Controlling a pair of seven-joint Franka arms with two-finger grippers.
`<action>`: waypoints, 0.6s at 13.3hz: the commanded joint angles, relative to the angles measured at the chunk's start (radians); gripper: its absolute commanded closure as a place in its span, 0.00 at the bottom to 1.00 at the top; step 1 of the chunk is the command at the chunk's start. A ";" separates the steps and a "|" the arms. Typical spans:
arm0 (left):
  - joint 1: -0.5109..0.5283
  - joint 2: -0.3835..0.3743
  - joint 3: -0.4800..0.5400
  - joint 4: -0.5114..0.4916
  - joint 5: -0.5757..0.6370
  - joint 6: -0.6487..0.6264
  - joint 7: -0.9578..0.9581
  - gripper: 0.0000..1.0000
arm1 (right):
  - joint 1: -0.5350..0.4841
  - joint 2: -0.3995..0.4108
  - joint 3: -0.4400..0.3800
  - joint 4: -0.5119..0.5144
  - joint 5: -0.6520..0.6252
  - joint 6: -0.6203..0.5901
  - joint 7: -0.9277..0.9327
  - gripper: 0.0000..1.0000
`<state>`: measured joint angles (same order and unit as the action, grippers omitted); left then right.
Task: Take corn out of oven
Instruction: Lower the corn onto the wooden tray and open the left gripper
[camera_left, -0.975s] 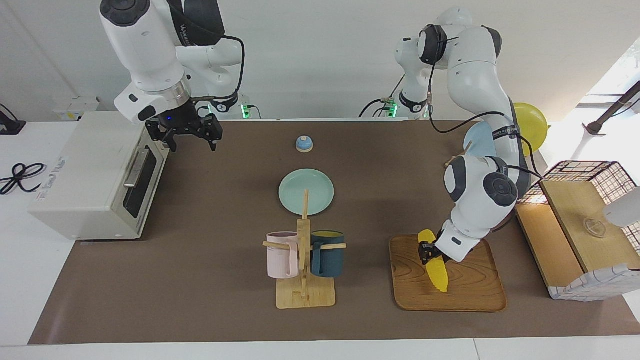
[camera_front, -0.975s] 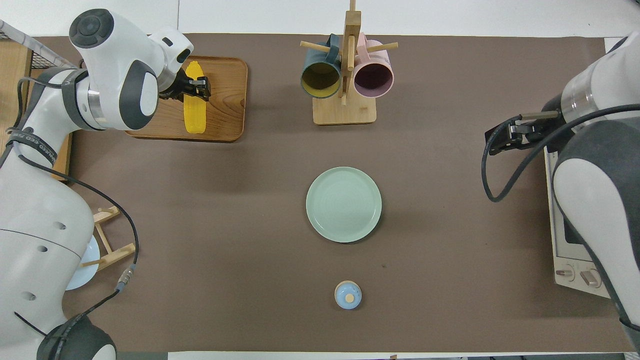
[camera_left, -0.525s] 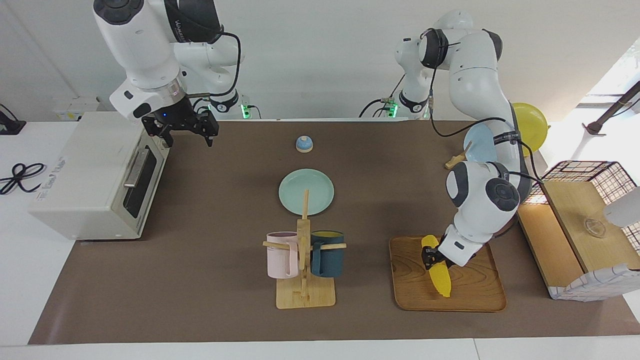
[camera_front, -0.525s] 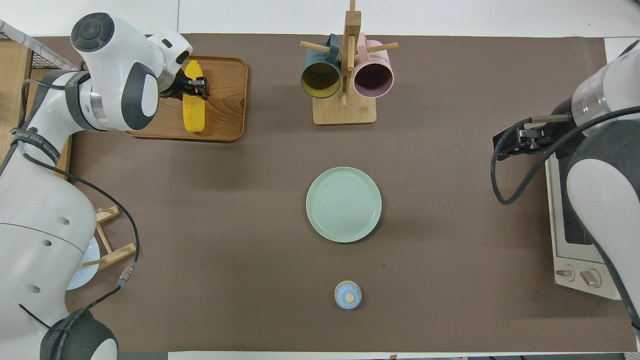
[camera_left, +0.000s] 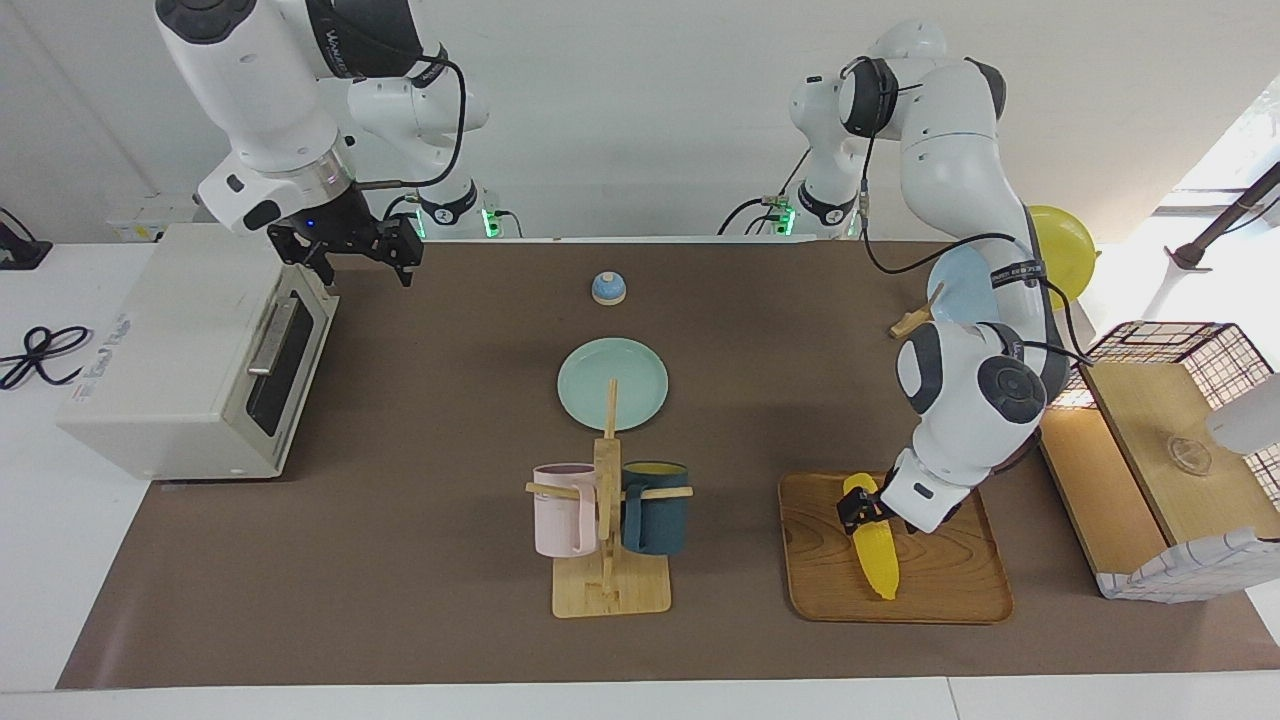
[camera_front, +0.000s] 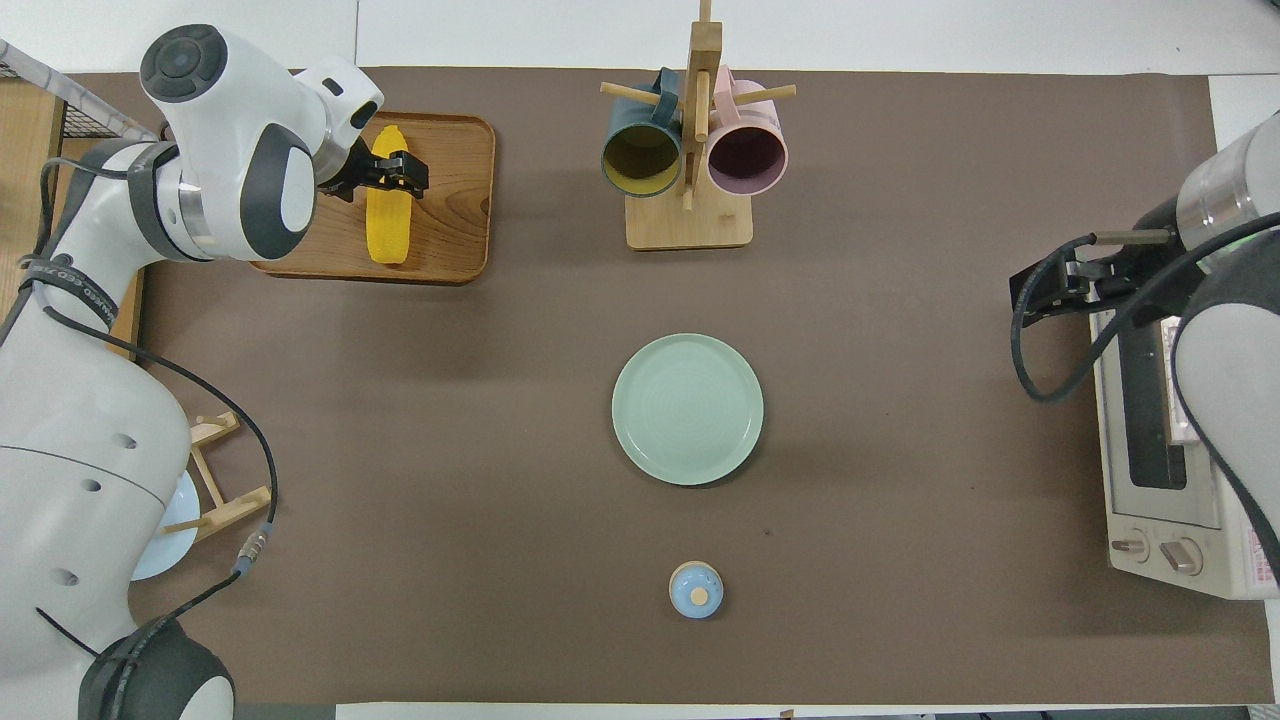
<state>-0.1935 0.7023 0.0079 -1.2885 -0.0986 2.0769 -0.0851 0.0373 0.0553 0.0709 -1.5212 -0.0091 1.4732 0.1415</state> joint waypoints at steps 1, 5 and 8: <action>0.011 -0.108 -0.005 -0.005 0.011 -0.083 -0.022 0.00 | -0.019 -0.017 0.009 -0.002 0.027 -0.019 -0.008 0.00; 0.022 -0.292 0.017 -0.063 0.019 -0.260 -0.050 0.00 | -0.040 -0.020 -0.002 0.001 0.034 -0.005 -0.017 0.00; 0.022 -0.409 0.049 -0.072 0.022 -0.432 -0.048 0.00 | -0.118 -0.015 -0.010 0.001 0.026 0.048 -0.178 0.00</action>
<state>-0.1736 0.3878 0.0402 -1.2924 -0.0983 1.7125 -0.1204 -0.0308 0.0462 0.0629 -1.5195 -0.0076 1.5087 0.0488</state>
